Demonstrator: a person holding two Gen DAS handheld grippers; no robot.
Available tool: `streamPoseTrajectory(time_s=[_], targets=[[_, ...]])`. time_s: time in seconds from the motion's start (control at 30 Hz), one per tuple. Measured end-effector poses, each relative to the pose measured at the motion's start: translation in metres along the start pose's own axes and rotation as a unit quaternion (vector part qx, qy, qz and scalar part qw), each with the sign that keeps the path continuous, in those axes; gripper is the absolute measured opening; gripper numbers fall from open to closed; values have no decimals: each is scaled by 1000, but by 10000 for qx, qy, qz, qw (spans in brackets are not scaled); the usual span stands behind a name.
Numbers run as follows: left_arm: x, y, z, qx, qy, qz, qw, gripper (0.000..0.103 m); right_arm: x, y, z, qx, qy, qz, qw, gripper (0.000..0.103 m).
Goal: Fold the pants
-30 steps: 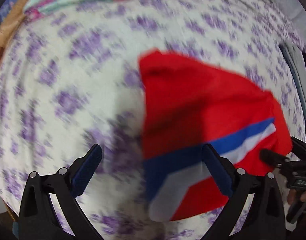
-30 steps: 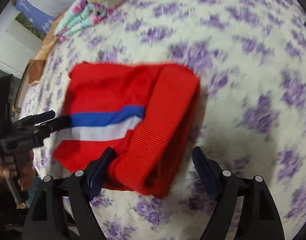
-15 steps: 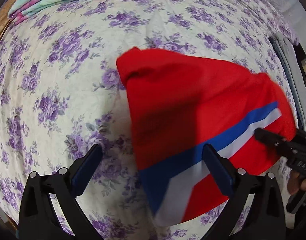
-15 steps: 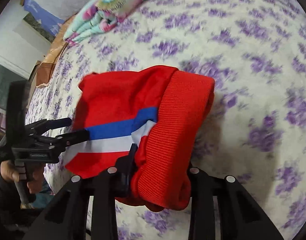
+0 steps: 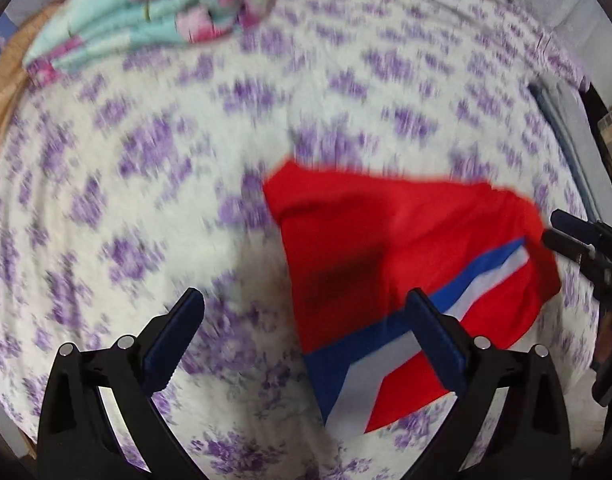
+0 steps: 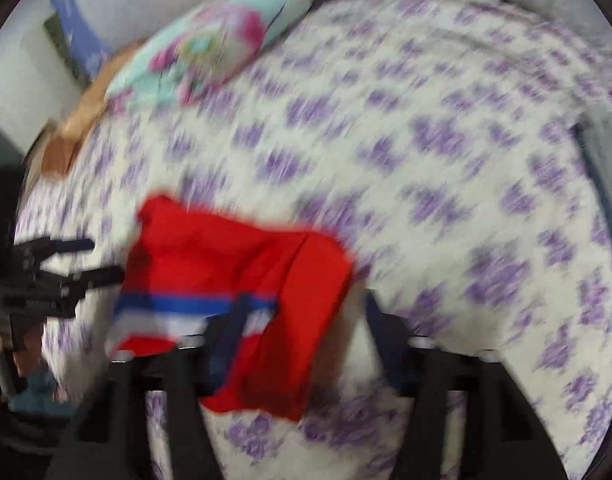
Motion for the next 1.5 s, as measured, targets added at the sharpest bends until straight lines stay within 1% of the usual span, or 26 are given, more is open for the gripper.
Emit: streamPoseTrajectory(time_s=[0.07,0.1,0.13,0.17,0.23,0.3,0.37,0.4,0.63,0.73,0.8,0.83,0.87,0.93,0.97,1.03,1.07,1.13,1.2,1.27,1.3,1.33,1.37,1.4,1.43,1.5], targets=[[2,-12,0,-141,-266,172,9994,98,1,-12,-4,-22,-99,133,9999,25],[0,-15,-1,-210,-371,191,9989,98,-2,-14,-12,79,-199,139,9997,20],[-4,-16,-2,-252,-455,159,9985,98,-5,-14,-19,166,-274,108,9994,11],[-7,-17,-2,-249,-493,132,9984,98,-9,-10,-30,299,-400,35,9987,8],[-14,-16,-5,-245,-611,90,9978,98,-15,-2,-44,494,-547,-99,9972,6],[-19,-11,-10,-300,-734,21,9969,98,-25,7,-56,679,-569,-267,9957,6],[-27,-7,-14,-318,-851,-62,9958,98,-37,18,-54,818,-408,-495,9946,6],[-29,-6,-16,-305,-885,-79,9956,98,-39,24,-51,876,-316,-565,9941,4],[-40,-4,-25,-185,-959,-117,9951,99,-35,32,-39,1007,-331,-578,9927,4],[-47,-4,-33,-44,-929,-169,9955,99,-33,36,-39,1063,-452,-558,9917,10],[-51,-2,-42,222,-827,-277,9959,99,-32,39,-43,1163,-545,-513,9904,20],[-51,-1,-47,366,-758,-310,9960,99,-31,40,-48,1198,-625,-509,9895,32],[-49,-1,-50,403,-771,-303,9958,99,-30,41,-52,1217,-703,-515,9887,50],[-40,-1,-58,358,-921,-247,9948,99,-27,45,-65,1358,-861,-547,9855,69],[-36,0,-62,365,-989,-216,9942,99,-25,46,-69,1461,-842,-544,9842,73],[-26,3,-72,510,-1057,-183,9929,98,-21,49,-74,1653,-732,-517,9822,78],[-21,5,-75,668,-1000,-179,9926,98,-16,49,-76,1619,-743,-486,9828,82],[-8,9,-71,895,-734,-110,9932,98,-7,49,-79,1462,-877,-474,9842,85],[-2,12,-57,845,-458,-57,9954,98,3,53,-81,1412,-909,-487,9846,87],[-2,20,-38,631,-289,-92,9975,98,4,65,-78,1513,-800,-618,9833,94],[-6,27,-28,474,-350,-173,9981,98,2,74,-76,1627,-711,-711,9815,95],[-16,32,-24,304,-523,-319,9977,99,-2,82,-74,1792,-614,-802,9786,98],[-29,47,-25,153,-709,-571,9957,99,-6,93,-73,2100,-489,-892,9724,99],[-35,54,-27,226,-707,-690,9949,99,-6,99,-74,2399,-423,-902,9657,99],[-35,55,-29,388,-640,-688,9948,99,-4,101,-77,2595,-425,-900,9606,100],[-28,48,-32,538,-534,-661,9949,99,2,96,-80,2565,-538,-894,9609,99]])
Point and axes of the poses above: each gripper's, at about its wrist camera, not at the fingertips, and x roughly against the way its jaws point, z to its right, y to its underside, the point moved 10 cm from there along -x, roughly the way its jaws point, and after that the axes turned 13 degrees about z, right-handed, at the moved point
